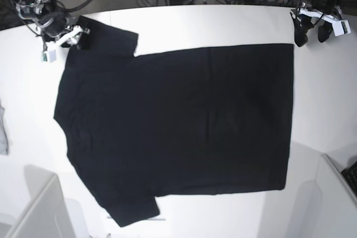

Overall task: Fold the T-shirt properly
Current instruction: 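Move both grippers down to the shirt's shoulder corners and grasp them, then pull the grasped shoulder corners toward the robot to straighten the shirt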

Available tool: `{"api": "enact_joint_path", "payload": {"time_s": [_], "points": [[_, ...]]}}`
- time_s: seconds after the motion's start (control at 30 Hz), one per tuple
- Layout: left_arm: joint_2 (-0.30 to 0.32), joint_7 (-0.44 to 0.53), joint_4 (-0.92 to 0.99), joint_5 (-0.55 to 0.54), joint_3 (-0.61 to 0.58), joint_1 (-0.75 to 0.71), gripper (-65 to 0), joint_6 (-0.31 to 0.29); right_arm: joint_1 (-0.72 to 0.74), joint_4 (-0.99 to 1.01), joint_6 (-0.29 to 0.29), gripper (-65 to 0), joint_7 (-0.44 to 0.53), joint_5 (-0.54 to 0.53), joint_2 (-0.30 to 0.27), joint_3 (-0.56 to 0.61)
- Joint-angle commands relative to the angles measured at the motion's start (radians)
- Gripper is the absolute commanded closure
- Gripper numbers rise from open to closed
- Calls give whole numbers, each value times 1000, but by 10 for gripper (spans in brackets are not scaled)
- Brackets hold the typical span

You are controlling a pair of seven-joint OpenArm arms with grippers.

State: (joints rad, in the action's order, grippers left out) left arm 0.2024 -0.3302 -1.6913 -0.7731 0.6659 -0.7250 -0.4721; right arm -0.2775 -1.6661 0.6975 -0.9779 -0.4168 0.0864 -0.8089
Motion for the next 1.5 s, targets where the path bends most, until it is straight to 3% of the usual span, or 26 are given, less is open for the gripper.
{"api": "enact_joint_path", "payload": {"time_s": [0.0,0.23,0.43,0.9,1.17,1.23,1.47], "points": [[6,15,-6,-15,7,-8,-510,-10,-15,13,1,-359,-74,46,11,6],[2,13,4,-15,5,15,-510,-10,-39,14,1,-327,-66,46,3,72],[2,-30,79,-16,-18,58,-510,-10,-39,14,1,0,-66,46,3,82],[-5,-62,231,-15,-183,195,-510,-10,-41,14,1,0,-66,51,2,76],[-31,-63,282,-15,-196,235,-505,-7,-42,14,1,0,-66,51,2,76],[-31,-63,287,-16,-196,242,-456,-7,-42,14,1,0,-66,51,0,76],[-30,-63,287,-16,-189,246,-72,-6,-42,14,1,0,-65,52,0,75]]}}
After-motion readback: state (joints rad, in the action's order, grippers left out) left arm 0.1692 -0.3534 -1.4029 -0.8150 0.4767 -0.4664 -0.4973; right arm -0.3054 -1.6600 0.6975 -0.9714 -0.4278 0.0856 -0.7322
